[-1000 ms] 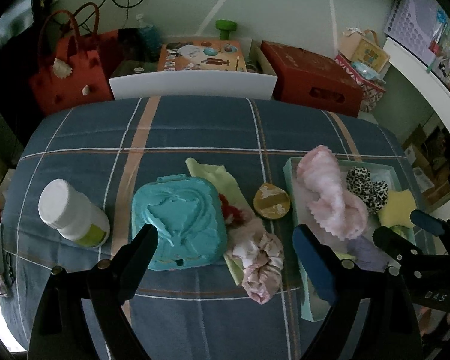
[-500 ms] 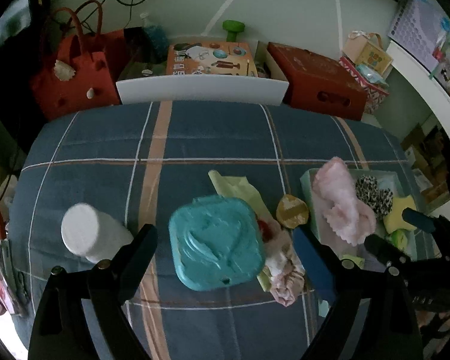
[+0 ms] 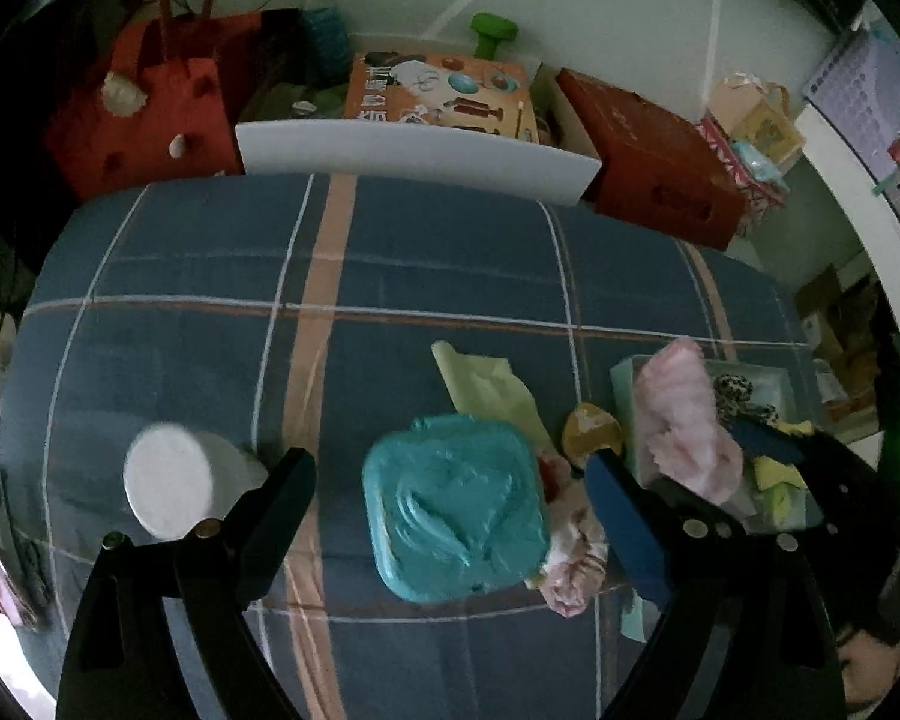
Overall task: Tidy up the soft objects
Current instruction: 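Move both open tools back over the remaining items beside the tray, then grasp the pink-and-white cloth bundle with the left tool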
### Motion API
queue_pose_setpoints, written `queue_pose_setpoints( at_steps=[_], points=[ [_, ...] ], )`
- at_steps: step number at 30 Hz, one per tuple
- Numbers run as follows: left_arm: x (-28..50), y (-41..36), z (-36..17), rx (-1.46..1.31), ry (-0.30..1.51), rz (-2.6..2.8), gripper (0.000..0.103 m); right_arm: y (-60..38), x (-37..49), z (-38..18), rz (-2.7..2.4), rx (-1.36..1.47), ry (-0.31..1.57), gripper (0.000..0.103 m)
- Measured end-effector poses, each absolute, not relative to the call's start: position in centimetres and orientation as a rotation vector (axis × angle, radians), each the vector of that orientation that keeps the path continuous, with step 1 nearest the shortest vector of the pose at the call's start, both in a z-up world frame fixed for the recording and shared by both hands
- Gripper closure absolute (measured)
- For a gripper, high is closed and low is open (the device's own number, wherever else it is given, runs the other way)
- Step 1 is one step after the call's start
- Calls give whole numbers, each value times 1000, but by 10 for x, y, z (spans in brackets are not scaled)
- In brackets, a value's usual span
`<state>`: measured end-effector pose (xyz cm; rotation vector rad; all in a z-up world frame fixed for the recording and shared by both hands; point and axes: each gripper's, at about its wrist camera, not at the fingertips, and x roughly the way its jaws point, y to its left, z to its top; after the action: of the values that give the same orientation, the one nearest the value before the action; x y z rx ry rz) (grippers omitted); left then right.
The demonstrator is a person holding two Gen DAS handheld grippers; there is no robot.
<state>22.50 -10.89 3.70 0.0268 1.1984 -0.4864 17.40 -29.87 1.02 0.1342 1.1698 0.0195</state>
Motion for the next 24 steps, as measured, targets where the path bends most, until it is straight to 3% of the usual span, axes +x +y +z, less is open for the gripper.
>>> queue_pose_setpoints(
  at_steps=[7, 15, 20, 24],
  points=[
    [186, -87, 29, -118, 1164, -419, 12, -293, 178, 0, 109, 147, 1199, 14],
    [134, -96, 1, -25, 1185, -414, 12, -299, 161, -10, 144, 210, 1194, 27],
    [128, -122, -23, -10, 1223, -454, 13, -307, 142, -10, 70, 215, 1168, 28],
    [129, -143, -37, 15, 1248, -474, 24, -310, 124, -10, -34, 210, 1132, 28]
  ],
)
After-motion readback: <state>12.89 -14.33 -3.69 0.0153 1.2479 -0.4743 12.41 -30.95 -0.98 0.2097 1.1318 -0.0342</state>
